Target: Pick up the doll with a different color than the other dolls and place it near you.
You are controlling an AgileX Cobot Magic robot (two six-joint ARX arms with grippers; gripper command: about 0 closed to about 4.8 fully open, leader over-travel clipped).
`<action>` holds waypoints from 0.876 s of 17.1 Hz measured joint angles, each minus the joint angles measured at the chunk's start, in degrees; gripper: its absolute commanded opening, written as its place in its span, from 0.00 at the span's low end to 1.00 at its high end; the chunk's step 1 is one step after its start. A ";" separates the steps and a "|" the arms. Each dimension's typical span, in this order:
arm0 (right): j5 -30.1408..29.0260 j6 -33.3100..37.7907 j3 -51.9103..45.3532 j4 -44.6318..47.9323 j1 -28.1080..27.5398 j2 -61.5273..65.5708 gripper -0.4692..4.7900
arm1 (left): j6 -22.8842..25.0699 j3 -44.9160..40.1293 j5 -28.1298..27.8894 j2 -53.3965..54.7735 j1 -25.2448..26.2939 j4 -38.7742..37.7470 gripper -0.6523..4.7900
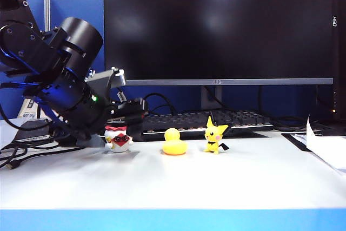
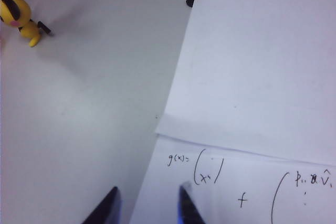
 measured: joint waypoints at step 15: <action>0.00 0.00 0.00 0.00 0.00 0.00 0.36 | 0.17 0.04 -1.46 -0.02 0.02 2.73 0.11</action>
